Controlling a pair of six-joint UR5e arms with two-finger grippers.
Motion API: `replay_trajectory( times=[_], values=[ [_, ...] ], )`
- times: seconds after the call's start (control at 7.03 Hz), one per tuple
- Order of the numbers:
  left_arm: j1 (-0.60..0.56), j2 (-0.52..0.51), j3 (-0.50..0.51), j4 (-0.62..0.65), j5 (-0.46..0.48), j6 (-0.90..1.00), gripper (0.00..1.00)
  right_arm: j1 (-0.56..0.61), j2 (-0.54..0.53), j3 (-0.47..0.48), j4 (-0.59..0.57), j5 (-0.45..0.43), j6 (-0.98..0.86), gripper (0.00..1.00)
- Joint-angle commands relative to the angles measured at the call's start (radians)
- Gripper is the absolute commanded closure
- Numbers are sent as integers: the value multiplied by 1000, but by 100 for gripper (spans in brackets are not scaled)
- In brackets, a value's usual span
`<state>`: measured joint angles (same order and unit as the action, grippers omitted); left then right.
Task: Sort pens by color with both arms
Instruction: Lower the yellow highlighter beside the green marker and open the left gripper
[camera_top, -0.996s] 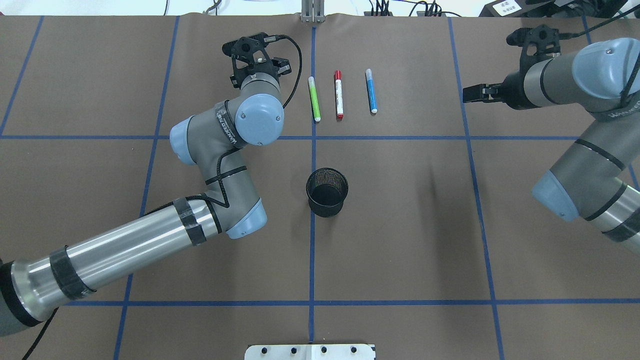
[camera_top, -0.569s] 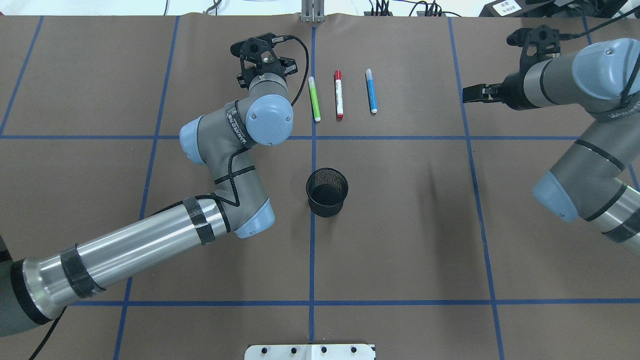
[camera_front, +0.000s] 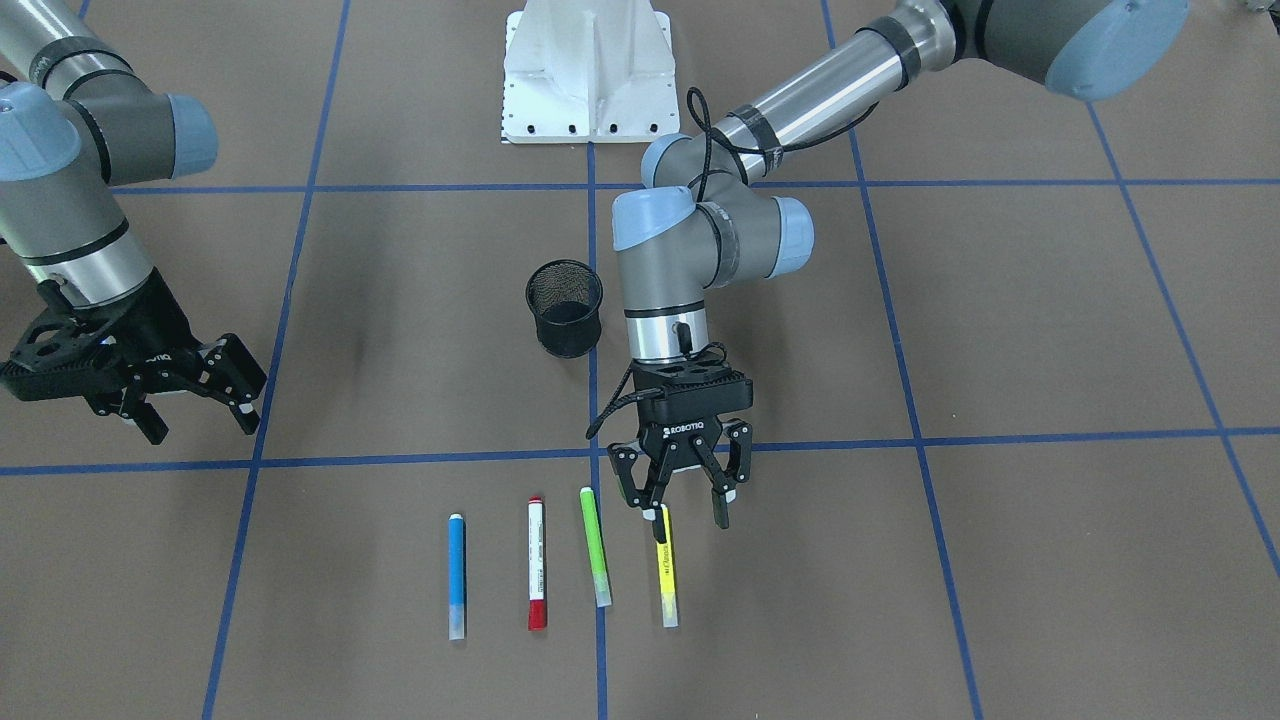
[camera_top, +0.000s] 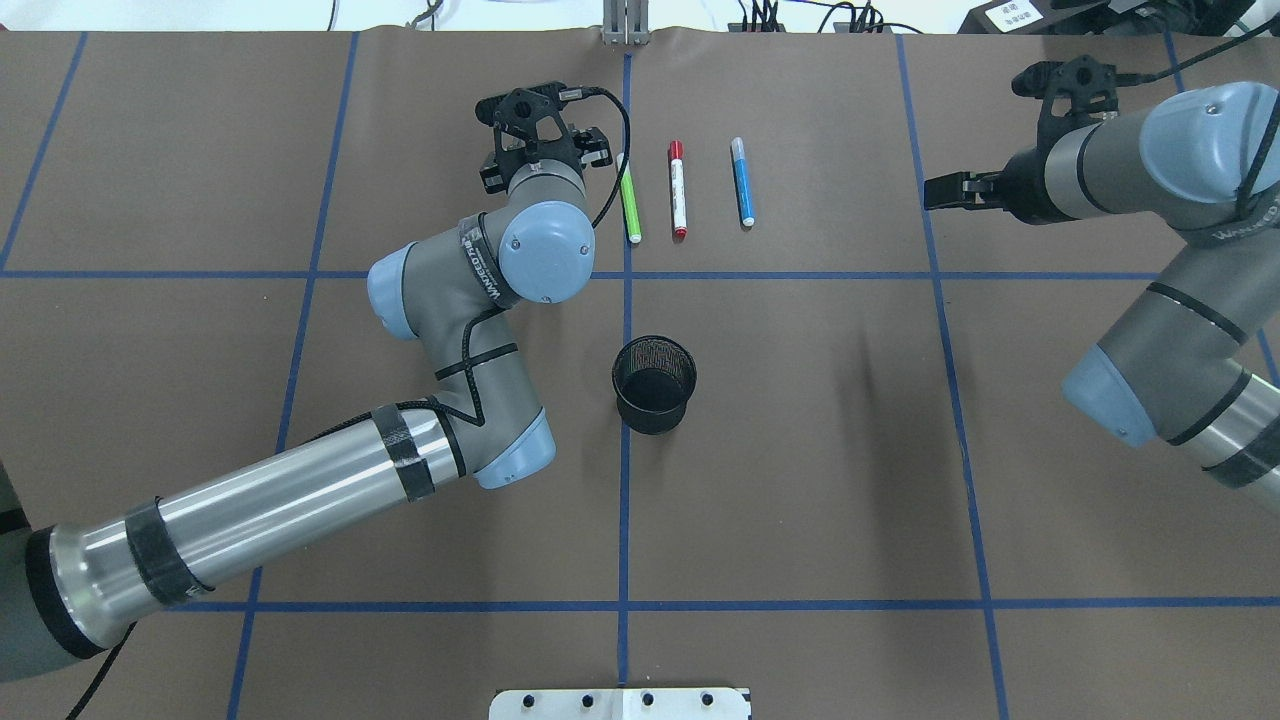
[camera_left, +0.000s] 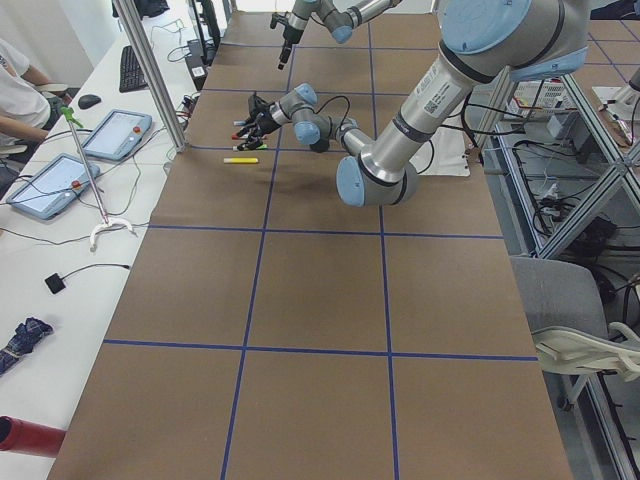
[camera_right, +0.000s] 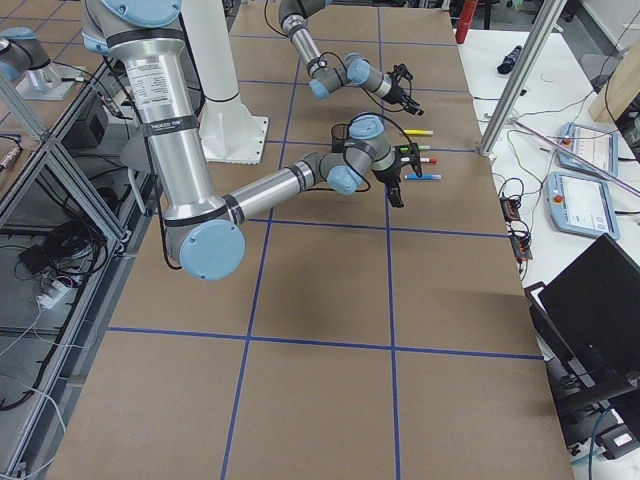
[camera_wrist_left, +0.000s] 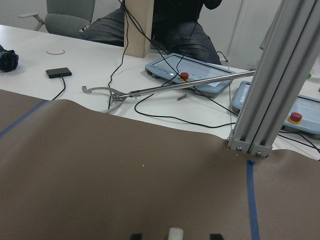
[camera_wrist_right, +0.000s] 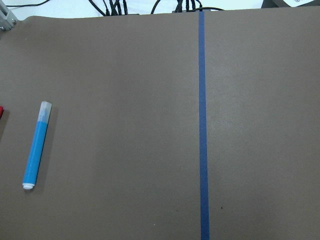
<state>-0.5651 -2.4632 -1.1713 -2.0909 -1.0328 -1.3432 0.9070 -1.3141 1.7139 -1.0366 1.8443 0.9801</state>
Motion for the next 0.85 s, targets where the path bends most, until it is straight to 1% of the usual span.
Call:
replay_trajectory(
  times=[0.0, 0.14, 0.28, 0.43, 0.57, 0.71],
  values=[
    [-10, 108, -246, 70, -128, 152, 1, -3, -2, 4, 0, 0, 23, 1],
    [-45, 156, -365, 195, -227, 176, 1, -3, -2, 9, 0, 3, 72, 1],
    [-115, 215, -493, 301, -362, 287, 1, -3, -5, 6, 0, 3, 71, 1],
    [-181, 331, -583, 343, -529, 399, 1, 3, -17, 6, 12, 4, 57, 0],
    [-265, 428, -628, 345, -697, 539, 1, 18, -43, 4, 30, 12, 57, 0],
    [-360, 507, -636, 345, -848, 687, 1, 54, -77, 6, 30, 25, 55, 0]
  ],
)
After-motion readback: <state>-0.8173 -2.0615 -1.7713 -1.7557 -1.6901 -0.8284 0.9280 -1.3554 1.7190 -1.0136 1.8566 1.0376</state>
